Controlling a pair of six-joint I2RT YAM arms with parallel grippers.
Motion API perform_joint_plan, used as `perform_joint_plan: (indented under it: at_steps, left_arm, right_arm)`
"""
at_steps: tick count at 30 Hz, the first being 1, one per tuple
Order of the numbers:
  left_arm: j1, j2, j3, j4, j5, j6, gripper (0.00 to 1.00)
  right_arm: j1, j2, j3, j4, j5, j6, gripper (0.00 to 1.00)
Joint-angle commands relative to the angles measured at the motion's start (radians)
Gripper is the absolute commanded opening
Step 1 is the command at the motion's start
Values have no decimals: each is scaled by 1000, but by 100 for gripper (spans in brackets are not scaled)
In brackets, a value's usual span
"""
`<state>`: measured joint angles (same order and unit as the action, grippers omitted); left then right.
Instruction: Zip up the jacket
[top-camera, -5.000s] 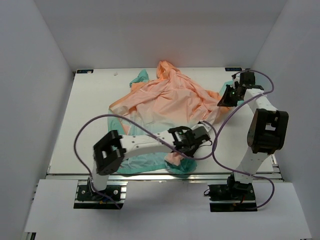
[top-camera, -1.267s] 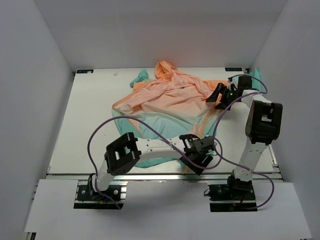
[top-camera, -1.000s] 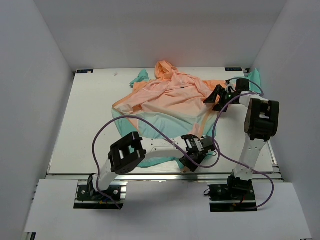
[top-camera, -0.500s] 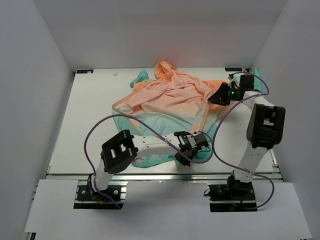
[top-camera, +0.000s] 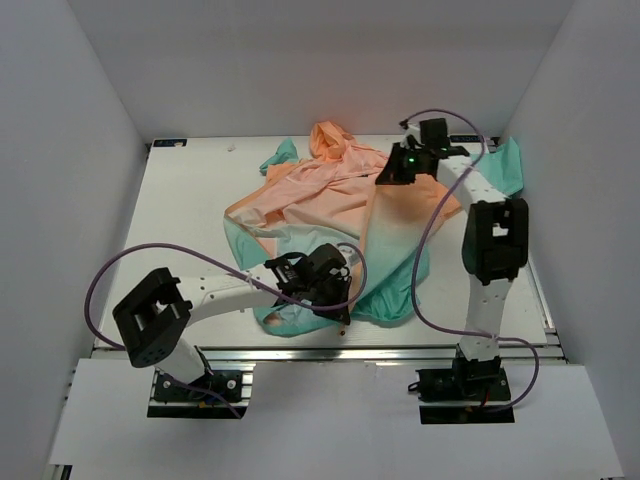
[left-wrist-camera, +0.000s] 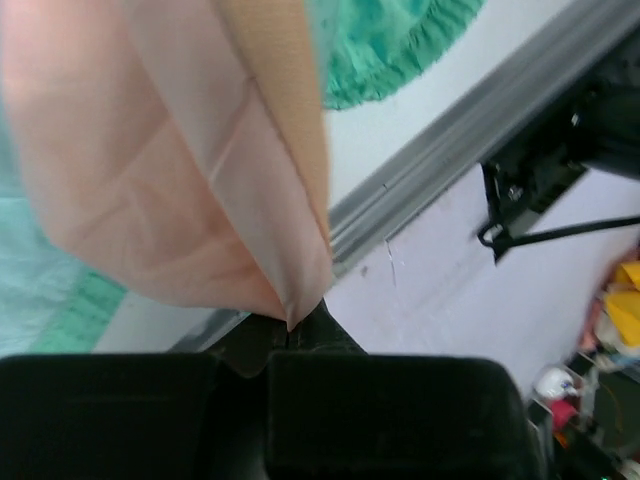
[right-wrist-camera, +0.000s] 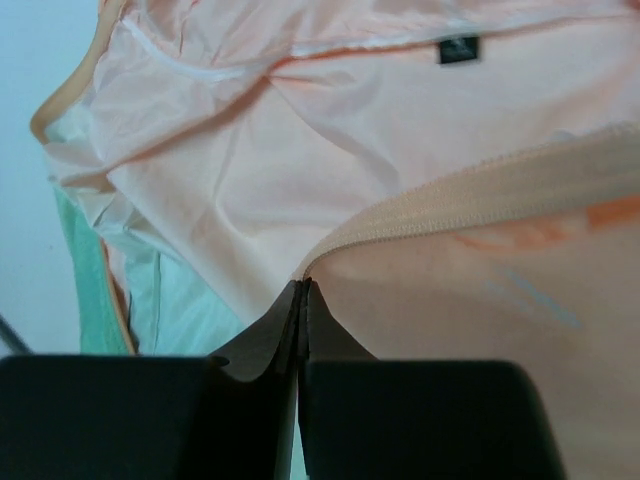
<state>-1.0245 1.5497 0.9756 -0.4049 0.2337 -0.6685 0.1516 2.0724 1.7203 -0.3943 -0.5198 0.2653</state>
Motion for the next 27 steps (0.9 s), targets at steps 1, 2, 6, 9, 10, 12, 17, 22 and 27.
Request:
perform_joint_plan:
  at_steps: [1,2,6,9,10,12,17,22,27]
  left_arm:
    - [24,-34,-67,110,150,-52,0]
    - [46,-31,-124,170,217,-78,0]
    - [82,7,-210,219,329,-123,0]
    - [96,9,-221,135,313,-126,0]
    - [99,-22,-233,133,309,-131,0]
    - [127,-71,-280,173,319,-154,0]
    - [240,-230,-365,264,401,-204,0]
    - [351,-241,-410,443,541,-258,0]
    - [376,-175,-388,494,644,-272,0]
  right_arm:
    - [104,78,169,-96,174,-38,0]
    - [153,144,224,-127,254,-44,0]
    - [227,320,474,-270,380,-72,0]
    - [249,367,512,-265,392,-77,15]
    - [250,364,500,-250,389,-78,33]
    - [255,341,475,-224,359,-84,64]
    - [261,171,406,-262,300,-112,89]
    - [261,-236,-18,-158,322,-92,89]
    - [258,-594,-510,-178,402,38,89]
